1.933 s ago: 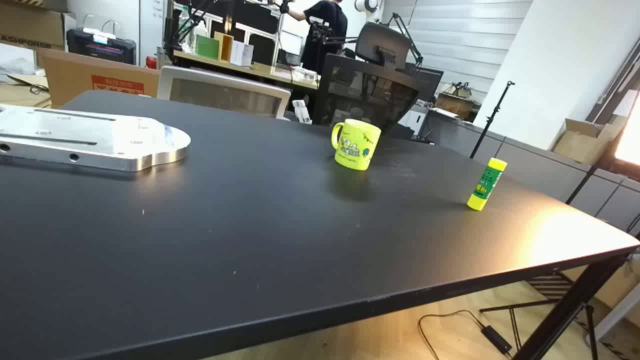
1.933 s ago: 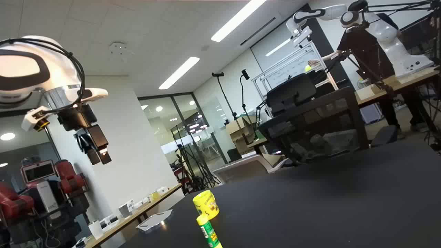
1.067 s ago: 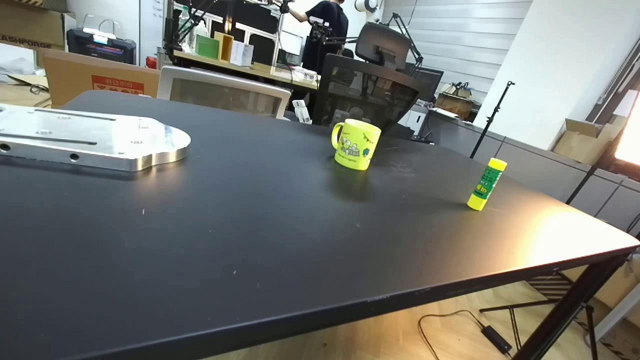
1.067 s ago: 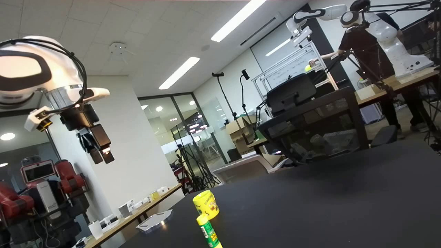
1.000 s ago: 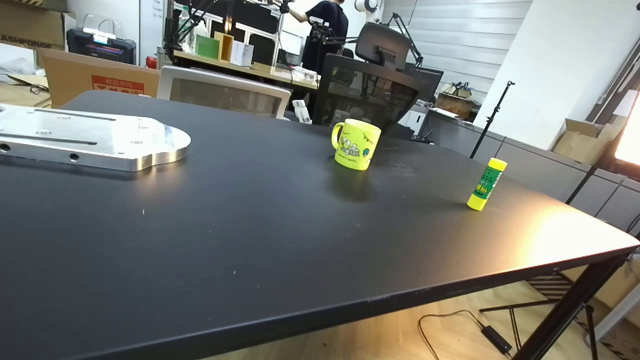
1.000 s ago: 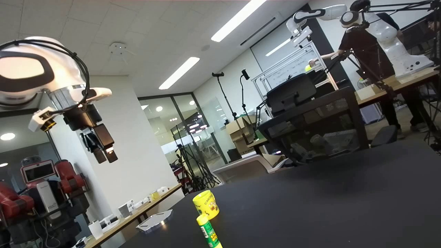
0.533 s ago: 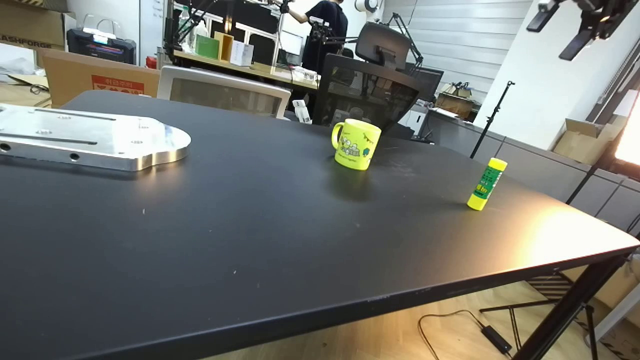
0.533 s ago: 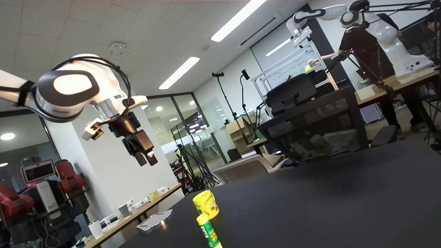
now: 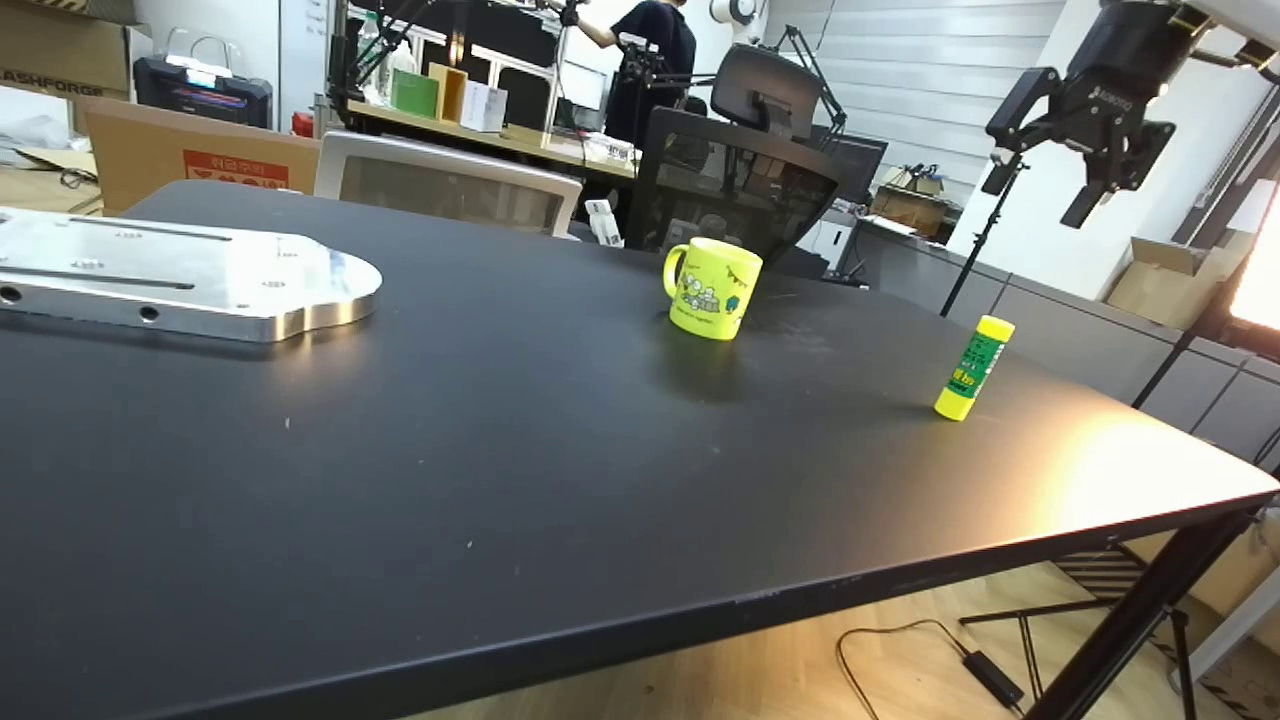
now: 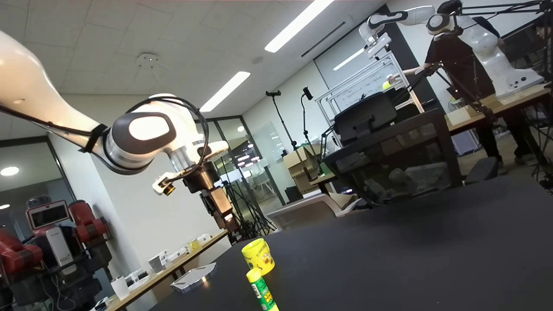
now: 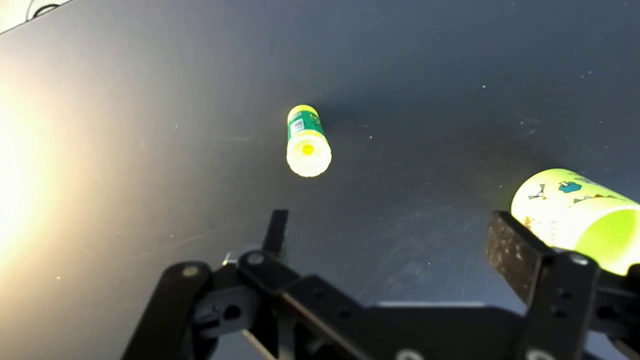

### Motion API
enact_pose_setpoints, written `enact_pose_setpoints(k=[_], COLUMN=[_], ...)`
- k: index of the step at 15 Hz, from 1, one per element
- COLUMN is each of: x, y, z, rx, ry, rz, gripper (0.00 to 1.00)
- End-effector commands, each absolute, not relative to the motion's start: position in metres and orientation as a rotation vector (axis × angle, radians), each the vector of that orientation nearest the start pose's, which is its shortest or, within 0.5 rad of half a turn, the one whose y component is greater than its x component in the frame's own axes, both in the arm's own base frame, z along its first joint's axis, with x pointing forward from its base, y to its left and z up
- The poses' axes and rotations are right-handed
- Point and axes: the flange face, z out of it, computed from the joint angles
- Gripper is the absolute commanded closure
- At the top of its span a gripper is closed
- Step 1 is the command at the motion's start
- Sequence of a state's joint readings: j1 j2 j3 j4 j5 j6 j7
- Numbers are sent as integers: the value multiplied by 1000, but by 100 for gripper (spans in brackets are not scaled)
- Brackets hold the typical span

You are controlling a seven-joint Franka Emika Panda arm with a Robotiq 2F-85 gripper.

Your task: Put the glue inside the yellow mug

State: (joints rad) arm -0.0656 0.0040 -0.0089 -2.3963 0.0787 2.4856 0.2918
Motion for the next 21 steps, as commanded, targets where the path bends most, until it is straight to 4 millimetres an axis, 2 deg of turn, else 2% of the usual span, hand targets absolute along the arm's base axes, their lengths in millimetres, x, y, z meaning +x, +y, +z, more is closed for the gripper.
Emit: enact_pose_setpoints(k=[1, 8, 10, 11, 16, 21], x=[503, 469, 463, 471, 467, 476], y=[-55, -60, -60, -59, -59, -53], z=[304, 267, 259, 263, 258, 249], rx=[-2960, -2959, -2970, -2966, -2968, -2914], ry=[785, 816, 812, 798, 799, 824], rz=[-123, -133, -88, -97, -79, -204], gripper=[0, 0, 0, 0, 0, 0])
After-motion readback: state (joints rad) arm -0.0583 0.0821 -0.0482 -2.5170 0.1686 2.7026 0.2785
